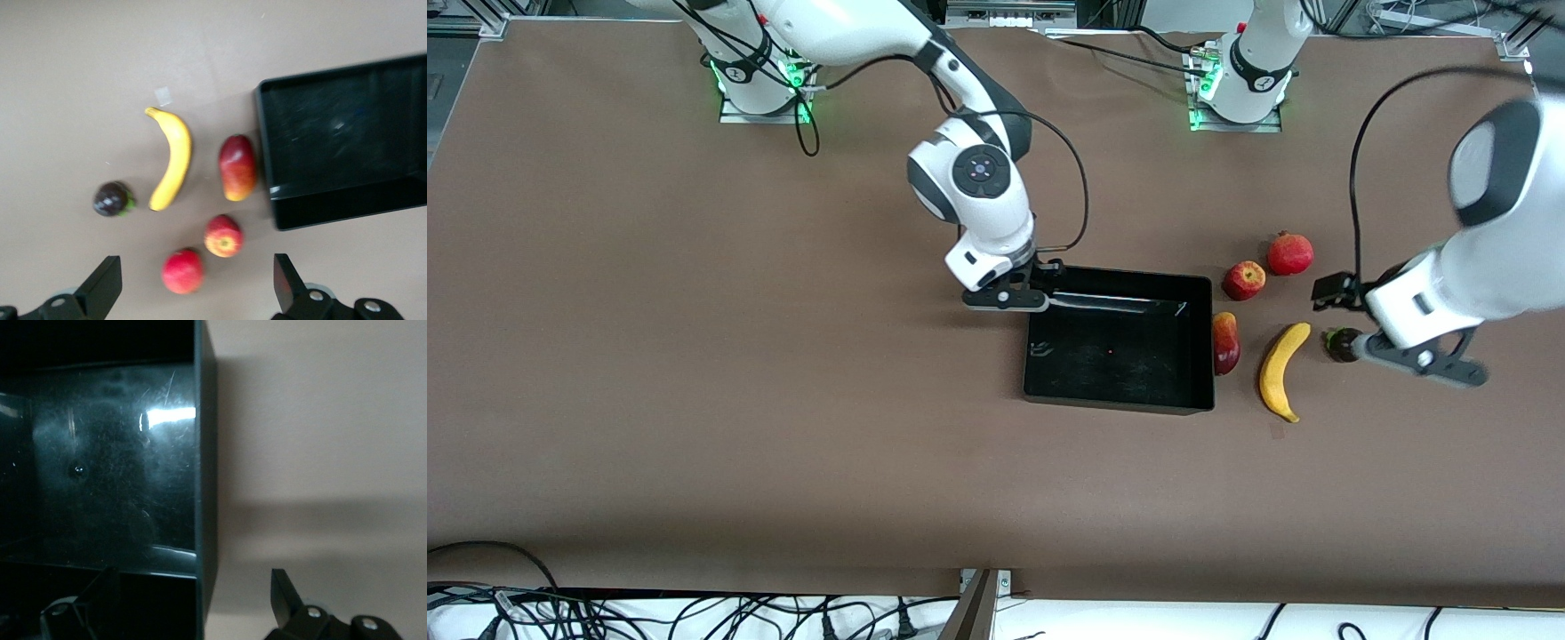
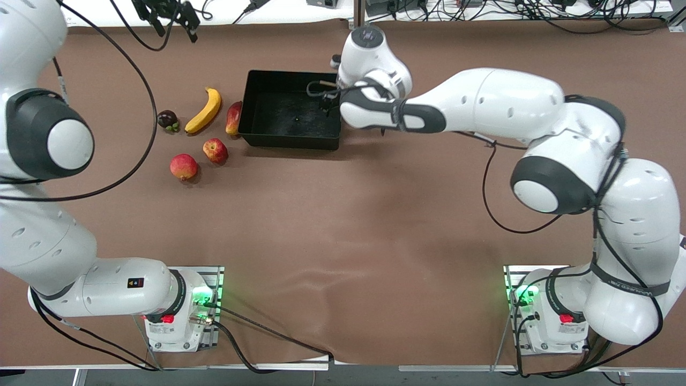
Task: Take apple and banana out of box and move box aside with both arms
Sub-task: 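Grasp the box rim with the right gripper while the left gripper withdraws, then drag the empty box with the right gripper away from the fruits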
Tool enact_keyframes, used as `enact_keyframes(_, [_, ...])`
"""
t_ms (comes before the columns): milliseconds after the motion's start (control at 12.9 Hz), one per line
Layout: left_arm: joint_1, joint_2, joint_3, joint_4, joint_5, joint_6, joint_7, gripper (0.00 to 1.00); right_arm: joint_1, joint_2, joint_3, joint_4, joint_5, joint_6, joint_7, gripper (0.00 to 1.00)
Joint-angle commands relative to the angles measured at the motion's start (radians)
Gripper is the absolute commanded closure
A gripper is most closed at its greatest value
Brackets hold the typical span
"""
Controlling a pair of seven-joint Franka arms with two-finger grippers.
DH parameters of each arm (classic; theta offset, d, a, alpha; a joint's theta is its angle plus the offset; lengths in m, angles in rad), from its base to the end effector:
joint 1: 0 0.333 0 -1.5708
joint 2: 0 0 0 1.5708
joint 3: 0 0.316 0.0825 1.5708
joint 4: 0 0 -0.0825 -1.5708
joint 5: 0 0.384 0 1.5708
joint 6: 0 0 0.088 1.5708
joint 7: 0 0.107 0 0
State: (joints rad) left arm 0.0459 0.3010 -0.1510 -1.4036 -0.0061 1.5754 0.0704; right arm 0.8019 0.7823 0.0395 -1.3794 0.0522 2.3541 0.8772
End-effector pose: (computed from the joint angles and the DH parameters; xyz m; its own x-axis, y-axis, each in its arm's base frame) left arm 0.6346 -0.0547 0.5253 0.9774 -0.1727 -0.1216 -0.1665 -0.9843 0.0593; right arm 0.5063 0.5574 0.2657 0.9938 -0.0894 0.0666 -0.0752 -0.9786 -0.1913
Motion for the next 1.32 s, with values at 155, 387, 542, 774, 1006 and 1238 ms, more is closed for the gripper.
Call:
enact_keyframes(155, [-0.110,-0.294,0.154,-0.283,-0.063,0.105,-0.172,0.00,0.065,0.097,-0.055,0.065,-0.046,0.025,0.008,0.37])
enact_keyframes(387, [-0.101,-0.355,0.153,-0.333,-0.051,0.112,-0.172,0.00,0.054,0.092,-0.056,0.063,-0.054,0.016,-0.012,1.00])
enact_keyframes(542, [-0.109,-0.350,0.124,-0.298,0.071,0.016,-0.166,0.00,0.042,0.083,-0.056,0.063,-0.052,0.016,-0.015,1.00])
enact_keyframes(774, [-0.090,-0.342,0.116,-0.287,0.058,0.020,-0.158,0.00,0.016,0.033,-0.062,0.060,-0.052,-0.057,-0.096,1.00])
enact_keyframes(1006, [-0.078,-0.339,0.116,-0.287,0.045,0.018,-0.144,0.00,-0.059,-0.069,-0.069,0.048,-0.037,-0.178,-0.229,1.00])
enact_keyframes(1238, [-0.070,-0.335,0.117,-0.285,0.014,0.017,-0.115,0.00,-0.200,-0.179,-0.070,0.008,0.003,-0.298,-0.462,1.00])
